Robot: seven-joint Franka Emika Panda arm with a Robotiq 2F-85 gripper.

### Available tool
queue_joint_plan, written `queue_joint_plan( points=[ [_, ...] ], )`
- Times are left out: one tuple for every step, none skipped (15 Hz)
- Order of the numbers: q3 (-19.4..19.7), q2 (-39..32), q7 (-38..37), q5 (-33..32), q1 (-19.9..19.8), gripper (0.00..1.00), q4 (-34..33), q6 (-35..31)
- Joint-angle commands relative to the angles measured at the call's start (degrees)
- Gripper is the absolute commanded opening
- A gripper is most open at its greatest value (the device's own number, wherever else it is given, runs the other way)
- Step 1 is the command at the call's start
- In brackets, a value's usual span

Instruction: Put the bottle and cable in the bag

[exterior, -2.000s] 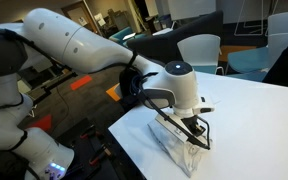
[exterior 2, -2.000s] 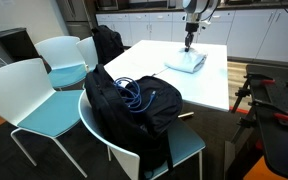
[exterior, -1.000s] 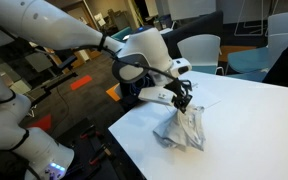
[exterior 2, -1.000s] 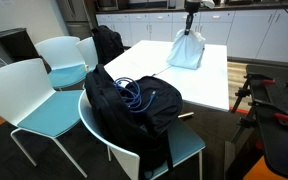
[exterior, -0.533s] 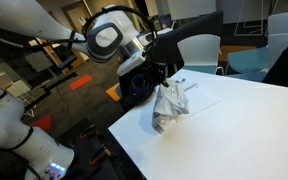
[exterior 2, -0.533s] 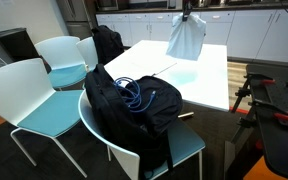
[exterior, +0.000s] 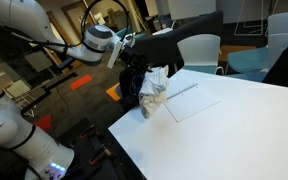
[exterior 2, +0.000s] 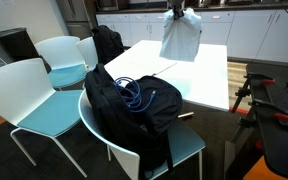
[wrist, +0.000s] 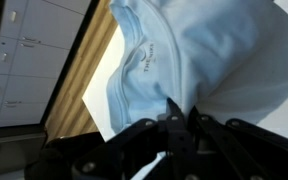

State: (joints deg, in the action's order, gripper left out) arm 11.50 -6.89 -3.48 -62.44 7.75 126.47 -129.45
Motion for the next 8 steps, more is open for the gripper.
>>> queue_joint_plan(
  points=[
    [-5.5,-0.9,-8.8,-8.3,-1.3,0.02,0.8,9.2],
    [-6.6,-2.0,-10.5,-9.7,-1.4,0.02,0.7,11.5],
    [-7.5,-3.3,-12.0,-10.9,-1.5,0.02,0.4,14.5],
    [-8.2,-4.3,-12.8,-11.7,-1.6,0.02,0.2,16.9],
    [-8.6,-5.5,-13.8,-12.5,-1.7,0.02,-0.3,19.8],
    [-8.9,-6.6,-14.7,-13.1,-1.8,0.02,-0.6,22.1],
    [-9.1,-8.0,-15.6,-13.3,-2.0,0.02,-1.3,24.9],
    [-9.2,-9.4,-16.1,-13.3,-2.1,0.02,-2.1,27.7]
  ],
)
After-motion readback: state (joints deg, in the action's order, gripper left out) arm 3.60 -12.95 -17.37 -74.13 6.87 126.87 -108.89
